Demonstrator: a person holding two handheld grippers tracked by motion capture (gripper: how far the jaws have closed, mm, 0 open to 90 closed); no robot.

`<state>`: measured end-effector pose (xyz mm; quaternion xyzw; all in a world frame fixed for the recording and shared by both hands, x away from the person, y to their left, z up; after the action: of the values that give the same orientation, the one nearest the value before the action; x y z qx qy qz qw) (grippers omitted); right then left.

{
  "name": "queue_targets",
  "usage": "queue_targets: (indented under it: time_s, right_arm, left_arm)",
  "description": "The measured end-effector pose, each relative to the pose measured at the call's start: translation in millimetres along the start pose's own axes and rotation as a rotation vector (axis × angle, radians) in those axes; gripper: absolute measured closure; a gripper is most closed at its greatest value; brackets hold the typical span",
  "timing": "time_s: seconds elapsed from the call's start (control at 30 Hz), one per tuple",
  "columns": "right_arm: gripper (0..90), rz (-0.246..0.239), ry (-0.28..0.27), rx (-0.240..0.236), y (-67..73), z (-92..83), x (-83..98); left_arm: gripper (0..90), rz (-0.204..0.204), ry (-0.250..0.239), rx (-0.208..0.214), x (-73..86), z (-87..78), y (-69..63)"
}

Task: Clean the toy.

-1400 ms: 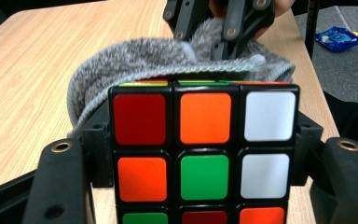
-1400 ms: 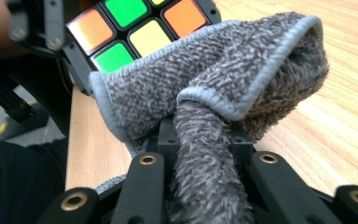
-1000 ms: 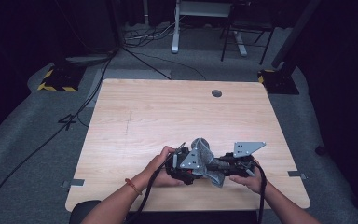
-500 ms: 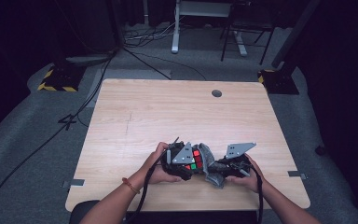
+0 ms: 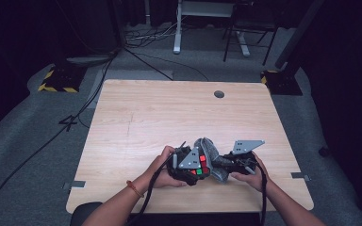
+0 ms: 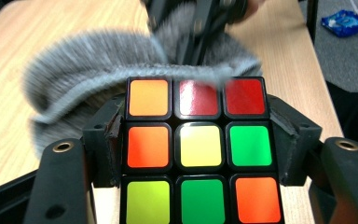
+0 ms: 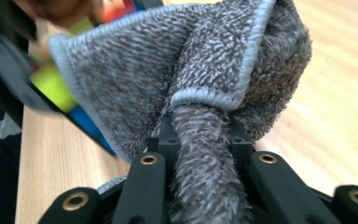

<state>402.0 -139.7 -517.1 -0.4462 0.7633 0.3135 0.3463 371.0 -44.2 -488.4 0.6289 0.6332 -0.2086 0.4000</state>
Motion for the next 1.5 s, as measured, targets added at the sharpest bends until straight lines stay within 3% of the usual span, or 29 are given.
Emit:
queue_targets:
  time_s: [0.1, 0.3, 0.4, 0.47, 0.57, 0.7, 0.9, 1.17, 1.27, 1.5]
  right_arm:
    - [75.3, 0.002, 0.043, -0.018, 2.7, 7.4, 9.4]
    - [75.2, 0.000, 0.001, -0.069, 15.4, 7.9, 6.3]
    - [75.4, 0.064, -0.041, -0.114, 17.8, 2.4, 1.8]
    - [75.4, 0.088, -0.064, -0.133, 19.3, -0.8, -1.3]
    - [75.5, 0.081, -0.078, -0.125, 19.8, -3.6, -5.6]
    - [75.6, 0.077, -0.076, -0.108, 18.6, -4.0, -5.6]
    - [75.5, 0.026, -0.061, -0.056, 15.8, -5.1, -5.6]
    - [75.5, -0.009, -0.059, -0.023, 14.9, -9.3, -7.6]
    - [75.6, -0.046, -0.062, 0.000, 17.1, -14.4, -10.6]
    - [75.5, -0.083, -0.096, -0.037, 26.0, -23.4, -16.4]
  left_arm:
    - [33.3, -0.019, -0.035, -0.009, -3.8, -5.8, 4.3]
    - [33.1, -0.027, -0.037, -0.018, -0.3, -7.1, 8.3]
    - [32.7, -0.075, -0.079, 0.002, -2.9, -9.8, 9.5]
    - [32.4, -0.085, -0.090, 0.002, -3.3, -10.6, 10.7]
    - [31.5, -0.068, -0.051, -0.025, 0.9, -6.5, 12.0]
    - [31.9, -0.058, -0.026, -0.029, 3.6, -3.7, 11.7]
    - [32.3, -0.039, 0.034, -0.045, 10.0, 1.6, 11.6]
    - [32.6, -0.024, 0.070, -0.056, 11.9, 2.0, 12.6]
    - [32.7, -0.036, 0.072, -0.052, 14.1, 2.0, 14.3]
    - [32.7, -0.048, 0.125, -0.044, 24.0, 11.9, 15.0]
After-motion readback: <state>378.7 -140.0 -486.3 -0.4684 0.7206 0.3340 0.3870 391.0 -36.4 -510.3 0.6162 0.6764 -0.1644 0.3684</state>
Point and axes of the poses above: each handheld gripper's, and its own axes: z roughly forward along the jaws, x roughly out of its underside, y roughly to its left, the point moved 10 cm from there along z, roughly forward along the jaws, and after that the axes turned 4 degrees about z, right-handed, at the moved point
